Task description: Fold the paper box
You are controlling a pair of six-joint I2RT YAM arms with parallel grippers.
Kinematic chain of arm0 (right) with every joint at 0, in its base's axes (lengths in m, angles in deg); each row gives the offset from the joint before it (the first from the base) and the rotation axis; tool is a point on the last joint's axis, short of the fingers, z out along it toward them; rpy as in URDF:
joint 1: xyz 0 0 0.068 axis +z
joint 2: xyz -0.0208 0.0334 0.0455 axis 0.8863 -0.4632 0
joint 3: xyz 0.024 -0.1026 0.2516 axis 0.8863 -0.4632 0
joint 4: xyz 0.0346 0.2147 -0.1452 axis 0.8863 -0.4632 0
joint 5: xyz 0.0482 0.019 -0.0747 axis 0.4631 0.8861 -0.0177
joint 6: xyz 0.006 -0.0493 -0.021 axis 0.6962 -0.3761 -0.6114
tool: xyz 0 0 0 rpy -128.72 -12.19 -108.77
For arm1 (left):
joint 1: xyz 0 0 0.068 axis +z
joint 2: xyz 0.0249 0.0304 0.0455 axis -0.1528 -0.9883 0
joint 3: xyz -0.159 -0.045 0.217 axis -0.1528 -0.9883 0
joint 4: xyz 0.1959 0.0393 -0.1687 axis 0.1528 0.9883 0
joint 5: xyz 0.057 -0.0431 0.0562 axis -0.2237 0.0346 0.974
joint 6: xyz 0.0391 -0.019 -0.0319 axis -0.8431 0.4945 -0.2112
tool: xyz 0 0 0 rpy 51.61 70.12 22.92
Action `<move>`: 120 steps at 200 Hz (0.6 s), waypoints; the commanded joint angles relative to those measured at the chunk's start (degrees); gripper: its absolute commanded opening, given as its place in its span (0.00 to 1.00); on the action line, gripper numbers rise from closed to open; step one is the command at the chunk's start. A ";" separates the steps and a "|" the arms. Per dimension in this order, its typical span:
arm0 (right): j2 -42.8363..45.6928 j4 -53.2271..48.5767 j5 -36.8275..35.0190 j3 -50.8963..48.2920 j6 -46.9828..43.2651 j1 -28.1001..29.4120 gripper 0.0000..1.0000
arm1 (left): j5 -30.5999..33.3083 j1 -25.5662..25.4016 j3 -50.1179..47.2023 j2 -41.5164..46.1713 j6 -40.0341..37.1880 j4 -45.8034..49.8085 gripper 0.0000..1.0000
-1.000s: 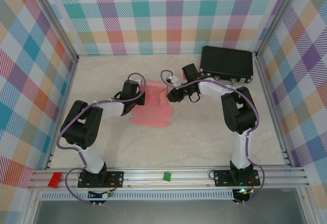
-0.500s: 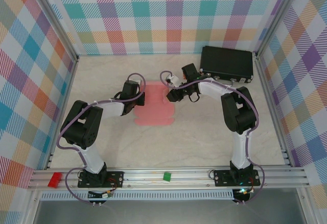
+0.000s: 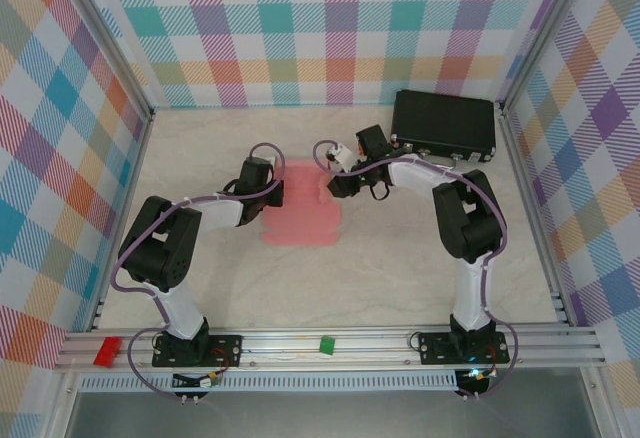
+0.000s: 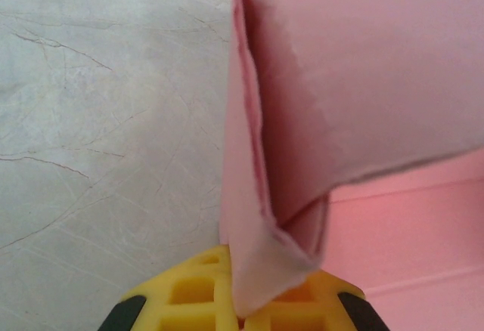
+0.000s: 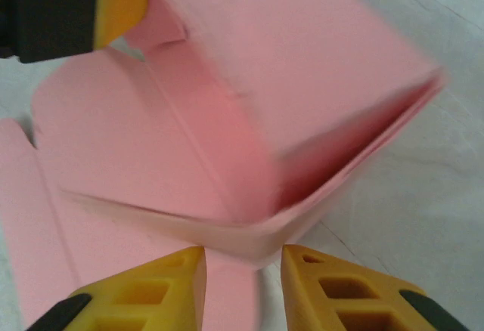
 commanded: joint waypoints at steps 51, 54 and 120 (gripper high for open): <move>0.96 3.65 -3.85 -0.09 1.95 0.44 0.45 | -0.75 -0.70 0.25 -0.55 -0.01 0.24 0.00; 0.87 3.69 -3.76 0.03 1.99 0.44 0.46 | -0.80 -0.70 0.33 -0.53 0.04 0.22 0.00; -0.25 3.42 -2.97 1.56 2.08 0.77 0.53 | -1.41 -0.70 0.47 -0.80 0.23 0.21 0.00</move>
